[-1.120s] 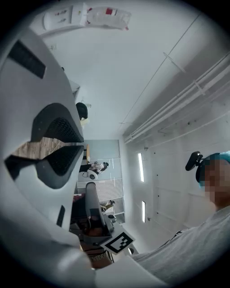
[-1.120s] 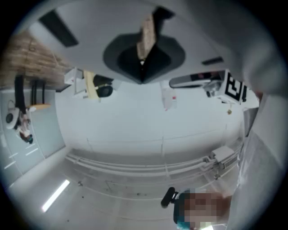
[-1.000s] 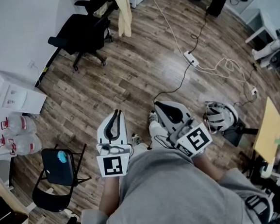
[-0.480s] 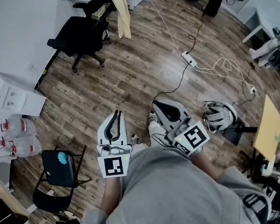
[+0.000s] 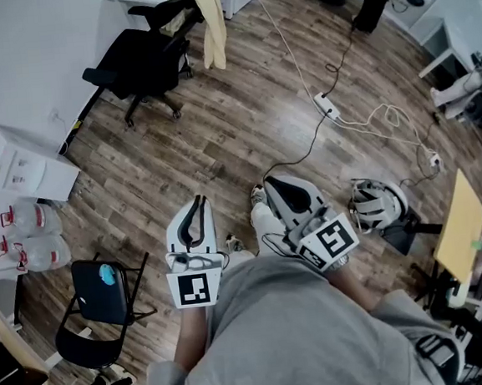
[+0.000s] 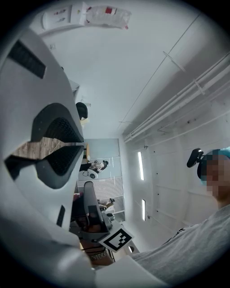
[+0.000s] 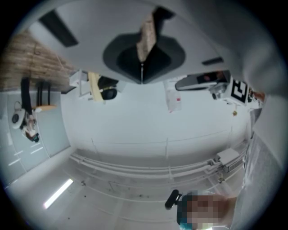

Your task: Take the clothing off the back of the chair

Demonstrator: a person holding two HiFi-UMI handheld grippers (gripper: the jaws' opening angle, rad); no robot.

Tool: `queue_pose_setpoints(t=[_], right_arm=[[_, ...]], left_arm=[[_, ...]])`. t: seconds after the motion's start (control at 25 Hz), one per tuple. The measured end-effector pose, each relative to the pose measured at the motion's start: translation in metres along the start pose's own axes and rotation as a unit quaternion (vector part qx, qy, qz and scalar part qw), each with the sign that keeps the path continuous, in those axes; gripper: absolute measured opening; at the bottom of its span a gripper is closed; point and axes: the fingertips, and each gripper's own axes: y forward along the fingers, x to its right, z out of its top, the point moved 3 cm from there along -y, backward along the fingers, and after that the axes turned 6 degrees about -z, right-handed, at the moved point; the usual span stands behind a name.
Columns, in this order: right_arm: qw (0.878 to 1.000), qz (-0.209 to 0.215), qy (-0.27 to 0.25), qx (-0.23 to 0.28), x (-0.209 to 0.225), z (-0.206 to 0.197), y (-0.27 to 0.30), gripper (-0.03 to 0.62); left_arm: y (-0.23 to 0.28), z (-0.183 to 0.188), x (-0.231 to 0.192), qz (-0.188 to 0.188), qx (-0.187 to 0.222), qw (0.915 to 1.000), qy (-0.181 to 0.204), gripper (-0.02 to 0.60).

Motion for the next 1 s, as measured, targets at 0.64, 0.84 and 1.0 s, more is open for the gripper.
queue_pose_setpoints(t=[0.64,0.84,1.0], right_arm=[[0.999,0.001,0.014,-0.030,0.107,0.000,0.082,0.035],[0.999,0.014,0.011,-0.031,0.143,0.011,0.115,0.035],[0.999,0.028,-0.001,-0.034,0.168,0.011,0.134,0.035]], left_arm=[[0.120,-0.007,-0.013,-0.007,-0.018,0.9998,-0.007,0.054],[0.162,-0.005,-0.023,0.002,-0.030,0.9996,0.000,0.054],[0.195,-0.007,-0.025,0.015,-0.033,0.9994,-0.002,0.054]])
